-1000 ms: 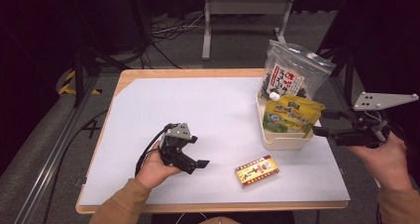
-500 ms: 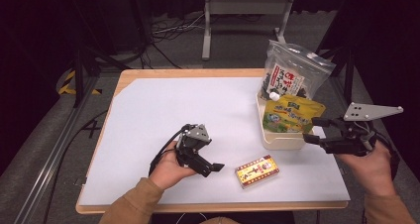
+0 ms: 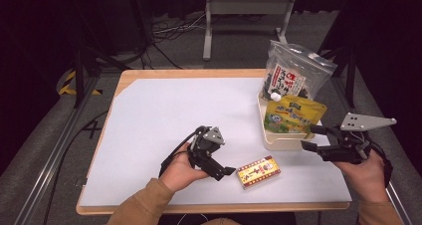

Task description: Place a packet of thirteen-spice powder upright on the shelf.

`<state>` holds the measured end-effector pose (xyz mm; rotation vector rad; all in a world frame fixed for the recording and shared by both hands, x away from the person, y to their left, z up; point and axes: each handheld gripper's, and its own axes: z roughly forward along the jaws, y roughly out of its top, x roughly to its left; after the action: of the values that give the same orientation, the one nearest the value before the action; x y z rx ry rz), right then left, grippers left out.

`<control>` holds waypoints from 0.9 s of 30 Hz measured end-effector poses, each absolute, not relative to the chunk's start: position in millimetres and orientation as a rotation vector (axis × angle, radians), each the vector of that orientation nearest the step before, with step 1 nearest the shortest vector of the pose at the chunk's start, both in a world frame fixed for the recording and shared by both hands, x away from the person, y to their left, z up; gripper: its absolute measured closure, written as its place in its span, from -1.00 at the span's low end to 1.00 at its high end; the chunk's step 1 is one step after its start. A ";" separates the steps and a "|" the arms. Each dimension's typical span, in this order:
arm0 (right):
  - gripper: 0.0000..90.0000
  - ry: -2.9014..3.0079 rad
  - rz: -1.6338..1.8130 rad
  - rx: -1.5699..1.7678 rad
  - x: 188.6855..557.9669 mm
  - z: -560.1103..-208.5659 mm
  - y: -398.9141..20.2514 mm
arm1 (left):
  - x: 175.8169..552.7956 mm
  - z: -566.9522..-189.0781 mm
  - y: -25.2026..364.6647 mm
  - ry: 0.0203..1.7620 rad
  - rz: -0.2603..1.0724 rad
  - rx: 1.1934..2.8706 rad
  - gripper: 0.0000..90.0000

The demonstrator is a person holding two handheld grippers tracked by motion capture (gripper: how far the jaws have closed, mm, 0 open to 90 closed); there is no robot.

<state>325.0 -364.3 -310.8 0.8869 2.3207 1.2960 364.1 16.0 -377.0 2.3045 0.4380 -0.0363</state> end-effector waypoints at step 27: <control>-0.27 2.333 1.310 0.922 326.0 -326.1 -365.5 | 352.0 -409.2 -42.9 0.466 -0.092 2.340 -0.90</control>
<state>326.0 -365.5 -326.1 0.9221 2.3326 1.3105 352.0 -42.9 -409.2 2.3404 0.4662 -0.0916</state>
